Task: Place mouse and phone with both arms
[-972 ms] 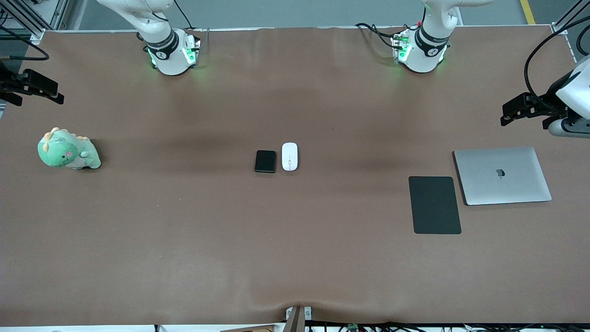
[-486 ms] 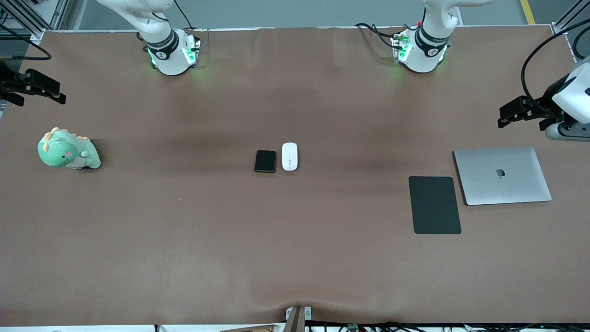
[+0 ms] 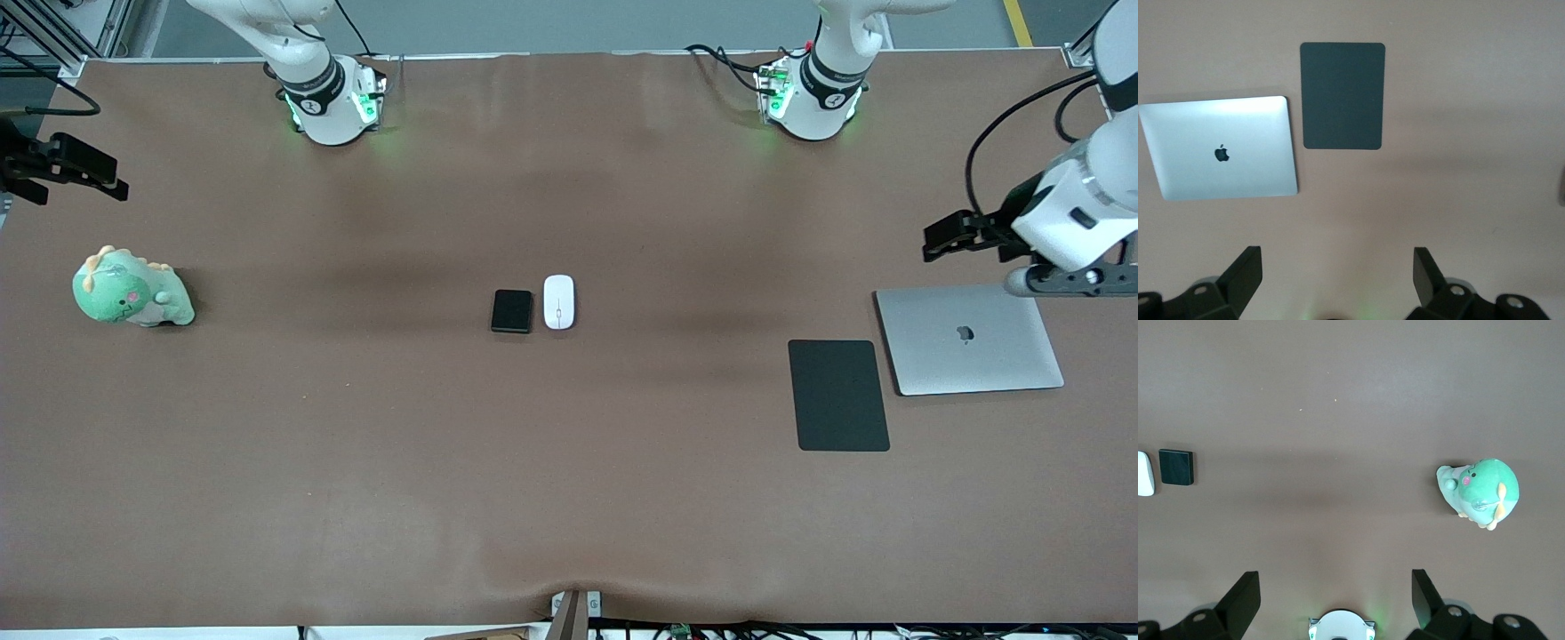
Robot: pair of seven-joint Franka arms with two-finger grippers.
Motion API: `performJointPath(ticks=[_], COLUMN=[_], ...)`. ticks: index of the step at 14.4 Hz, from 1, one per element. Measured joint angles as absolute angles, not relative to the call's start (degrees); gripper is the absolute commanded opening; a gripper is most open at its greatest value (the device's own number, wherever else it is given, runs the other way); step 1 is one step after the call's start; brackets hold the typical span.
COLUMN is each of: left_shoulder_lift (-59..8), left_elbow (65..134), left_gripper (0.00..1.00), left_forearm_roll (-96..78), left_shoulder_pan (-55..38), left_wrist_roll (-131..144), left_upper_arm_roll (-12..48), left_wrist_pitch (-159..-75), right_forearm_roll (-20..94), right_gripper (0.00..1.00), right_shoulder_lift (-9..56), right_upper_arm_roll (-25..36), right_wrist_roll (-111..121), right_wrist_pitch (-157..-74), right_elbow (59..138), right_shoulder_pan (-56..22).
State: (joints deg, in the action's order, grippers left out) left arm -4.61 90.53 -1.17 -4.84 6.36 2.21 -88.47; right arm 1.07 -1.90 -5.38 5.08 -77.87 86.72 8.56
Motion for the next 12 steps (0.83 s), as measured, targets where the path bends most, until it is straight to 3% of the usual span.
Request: performJointPath(ticks=[12], left_shoulder_lift=[-9.59], left_elbow=[90.52], left_gripper=[1.00], left_forearm_roll=[-7.37], left_shoulder_pan=[-22.85], left_wrist_roll=[29.65], left_upper_arm_roll=[3.09], left_wrist_pitch=[-93.48], right_forearm_roll=[2.21], right_gripper=[1.00], right_shoulder_lift=[-1.87], right_upper_arm_roll=[-5.42], right_wrist_roll=[5.08], right_wrist_pitch=[-78.09], right_elbow=[86.72], right_shoulder_pan=[8.56])
